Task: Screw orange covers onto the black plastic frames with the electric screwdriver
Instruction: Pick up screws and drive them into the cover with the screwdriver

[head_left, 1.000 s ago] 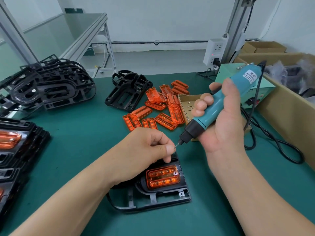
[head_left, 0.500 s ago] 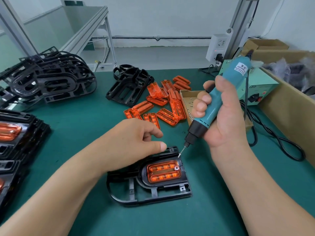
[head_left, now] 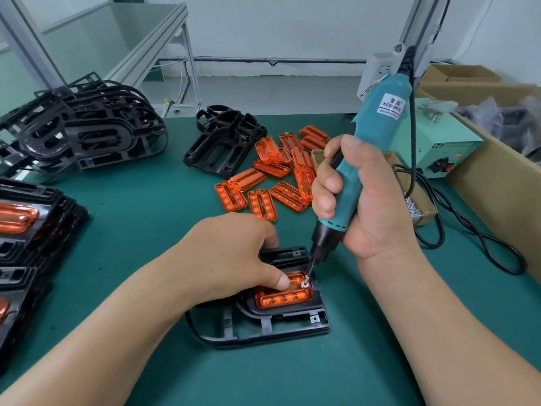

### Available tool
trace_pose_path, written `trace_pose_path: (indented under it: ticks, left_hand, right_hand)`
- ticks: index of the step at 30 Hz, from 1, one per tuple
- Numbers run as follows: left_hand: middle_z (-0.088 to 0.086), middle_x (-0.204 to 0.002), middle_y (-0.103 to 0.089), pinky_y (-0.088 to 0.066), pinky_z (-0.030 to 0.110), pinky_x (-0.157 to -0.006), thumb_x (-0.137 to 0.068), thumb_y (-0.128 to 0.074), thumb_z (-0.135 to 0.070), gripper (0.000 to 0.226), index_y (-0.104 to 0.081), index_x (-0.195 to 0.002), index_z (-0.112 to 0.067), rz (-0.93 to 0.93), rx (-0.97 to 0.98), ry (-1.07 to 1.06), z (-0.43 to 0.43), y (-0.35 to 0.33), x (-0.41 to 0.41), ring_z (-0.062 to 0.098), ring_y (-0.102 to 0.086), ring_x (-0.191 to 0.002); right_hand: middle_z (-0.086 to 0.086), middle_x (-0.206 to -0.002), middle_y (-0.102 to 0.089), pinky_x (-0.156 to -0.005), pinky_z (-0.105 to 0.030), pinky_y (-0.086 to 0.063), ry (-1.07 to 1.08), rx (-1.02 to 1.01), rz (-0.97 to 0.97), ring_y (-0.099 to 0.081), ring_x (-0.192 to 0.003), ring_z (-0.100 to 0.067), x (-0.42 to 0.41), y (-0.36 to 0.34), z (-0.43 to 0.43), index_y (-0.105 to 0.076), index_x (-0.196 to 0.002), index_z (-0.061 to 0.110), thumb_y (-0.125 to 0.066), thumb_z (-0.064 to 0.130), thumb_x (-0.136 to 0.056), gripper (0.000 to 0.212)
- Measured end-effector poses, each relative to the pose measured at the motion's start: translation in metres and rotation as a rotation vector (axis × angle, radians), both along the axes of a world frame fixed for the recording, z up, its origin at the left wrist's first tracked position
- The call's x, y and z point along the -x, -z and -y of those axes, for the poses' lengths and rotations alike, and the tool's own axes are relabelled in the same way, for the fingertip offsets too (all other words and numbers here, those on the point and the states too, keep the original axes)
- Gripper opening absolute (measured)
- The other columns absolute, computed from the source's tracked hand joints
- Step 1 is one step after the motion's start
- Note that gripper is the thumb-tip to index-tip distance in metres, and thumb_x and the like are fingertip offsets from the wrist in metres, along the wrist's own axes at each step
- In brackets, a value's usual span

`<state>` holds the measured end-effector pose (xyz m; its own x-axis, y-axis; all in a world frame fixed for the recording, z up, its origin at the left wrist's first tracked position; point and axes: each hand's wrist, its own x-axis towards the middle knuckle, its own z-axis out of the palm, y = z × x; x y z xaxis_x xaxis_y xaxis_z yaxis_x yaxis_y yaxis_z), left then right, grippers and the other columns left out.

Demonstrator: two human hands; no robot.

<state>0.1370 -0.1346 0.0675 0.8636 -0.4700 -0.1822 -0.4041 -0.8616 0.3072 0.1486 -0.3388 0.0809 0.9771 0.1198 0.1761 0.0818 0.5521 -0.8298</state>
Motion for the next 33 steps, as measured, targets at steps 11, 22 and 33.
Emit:
trace_pose_path:
  ticks: [11,22,33]
  left_hand:
    - [-0.021,-0.095,-0.058,-0.042,0.024,-0.071,-0.071,-0.079,-0.073,0.058,-0.062,-0.116,-0.04,-0.063,0.01,-0.037,0.002,0.0,-0.001,0.005,-0.056,-0.093]
    - [-0.016,-0.11,-0.068,-0.054,0.04,-0.093,-0.072,-0.08,-0.071,0.058,-0.062,-0.116,-0.038,-0.089,-0.002,-0.048,0.004,-0.001,-0.001,0.011,-0.064,-0.107]
    - [-0.016,-0.096,-0.063,-0.048,0.03,-0.077,-0.074,-0.078,-0.07,0.052,-0.059,-0.111,-0.039,-0.081,-0.01,-0.025,0.005,-0.002,-0.001,0.007,-0.059,-0.092]
  right_hand:
    - [-0.003,-0.059,-0.052,-0.048,-0.022,-0.044,-0.207,0.118,0.294,-0.053,-0.041,-0.02,0.016,-0.01,-0.007,-0.062,-0.094,0.01,-0.08,0.039,-0.087,0.035]
    - [0.0,-0.057,-0.047,-0.048,-0.021,-0.042,-0.248,0.167,0.295,-0.05,-0.04,-0.02,0.019,-0.008,-0.008,-0.043,-0.073,0.007,-0.062,0.014,-0.089,0.025]
    - [-0.001,-0.058,-0.049,-0.05,-0.021,-0.044,-0.368,0.114,0.285,-0.052,-0.041,-0.018,0.019,-0.006,-0.01,-0.066,-0.098,0.008,-0.082,0.035,-0.087,0.034]
